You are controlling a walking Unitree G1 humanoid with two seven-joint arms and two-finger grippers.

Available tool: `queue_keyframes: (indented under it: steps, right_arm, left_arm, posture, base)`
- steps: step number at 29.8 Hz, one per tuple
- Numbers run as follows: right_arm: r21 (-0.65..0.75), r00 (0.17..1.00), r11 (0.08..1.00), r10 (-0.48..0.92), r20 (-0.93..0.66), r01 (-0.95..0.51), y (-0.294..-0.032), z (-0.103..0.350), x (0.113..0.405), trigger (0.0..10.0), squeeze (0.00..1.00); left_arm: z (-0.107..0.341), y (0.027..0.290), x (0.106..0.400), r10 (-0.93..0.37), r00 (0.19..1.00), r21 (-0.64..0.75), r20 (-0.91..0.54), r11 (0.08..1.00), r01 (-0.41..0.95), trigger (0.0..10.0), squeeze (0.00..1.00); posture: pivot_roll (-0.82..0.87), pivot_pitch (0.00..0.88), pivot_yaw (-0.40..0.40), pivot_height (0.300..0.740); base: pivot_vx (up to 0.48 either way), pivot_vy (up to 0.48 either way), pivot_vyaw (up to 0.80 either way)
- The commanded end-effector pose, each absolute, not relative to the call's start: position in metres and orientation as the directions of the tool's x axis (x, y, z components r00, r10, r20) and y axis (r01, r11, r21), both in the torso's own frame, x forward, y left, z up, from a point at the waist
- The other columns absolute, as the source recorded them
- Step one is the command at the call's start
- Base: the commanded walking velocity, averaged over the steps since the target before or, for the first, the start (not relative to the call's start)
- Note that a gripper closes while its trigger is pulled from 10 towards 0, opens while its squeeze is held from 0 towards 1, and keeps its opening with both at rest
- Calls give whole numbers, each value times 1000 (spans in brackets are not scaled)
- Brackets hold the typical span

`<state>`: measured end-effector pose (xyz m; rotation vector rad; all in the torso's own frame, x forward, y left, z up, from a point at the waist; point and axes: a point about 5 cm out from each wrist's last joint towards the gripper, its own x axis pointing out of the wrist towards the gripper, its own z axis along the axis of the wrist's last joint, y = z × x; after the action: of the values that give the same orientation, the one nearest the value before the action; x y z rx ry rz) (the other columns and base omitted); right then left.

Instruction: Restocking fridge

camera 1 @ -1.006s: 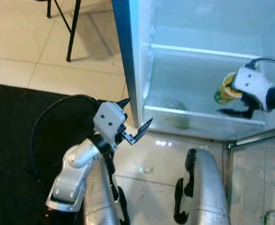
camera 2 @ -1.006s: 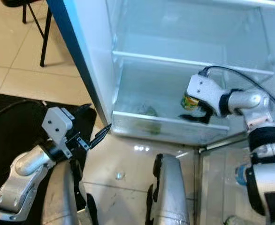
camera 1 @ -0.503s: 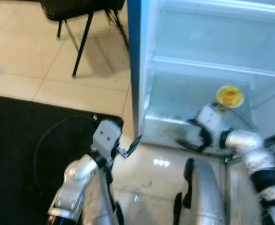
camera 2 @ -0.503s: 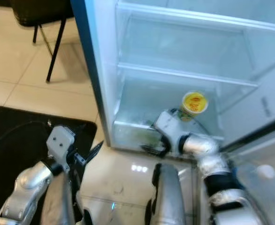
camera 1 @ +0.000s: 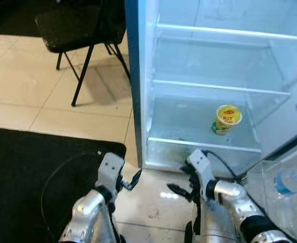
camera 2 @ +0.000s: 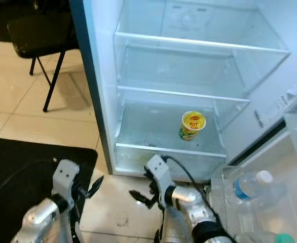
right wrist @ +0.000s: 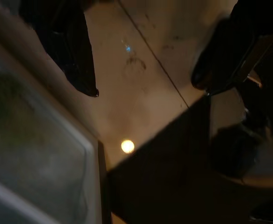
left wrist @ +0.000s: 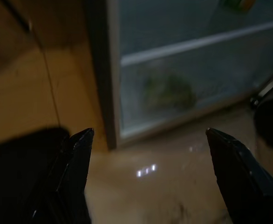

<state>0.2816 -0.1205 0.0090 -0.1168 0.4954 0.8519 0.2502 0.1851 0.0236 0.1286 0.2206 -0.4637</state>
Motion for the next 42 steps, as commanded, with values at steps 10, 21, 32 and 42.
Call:
queue_keyframes:
  steps: [10, 21, 32, 42]
  right_arm:
    - [137, 527, 669, 680, -510, -730, -118, -12, 261, 10000, 0]
    - [151, 519, 638, 722, -457, -755, -105, -7, 264, 10000, 0]
    - [144, 540, 659, 705, -460, -738, -109, -6, 268, 10000, 0]
    - [133, 546, 663, 699, -462, -736, -112, -5, 271, 10000, 0]
  left_arm:
    - [5, 196, 241, -335, 908, -1, -252, 938, 345, 10000, 0]
    - [1, 191, 246, -347, 904, 7, -251, 933, 360, 10000, 0]
    - [-10, 198, 241, -324, 894, 22, -309, 938, 347, 10000, 0]
    - [-11, 195, 244, -323, 897, 24, -303, 938, 346, 10000, 0]
  posture:
    - [1, 122, -46, 455]
    - [-5, 110, -36, 490]
    - [-6, 93, -33, 530]
    - [-15, 83, -38, 560]
  base:
    - [0, 0, 0]
    - [0, 0, 0]
    - [0, 0, 0]
    - [0, 0, 0]
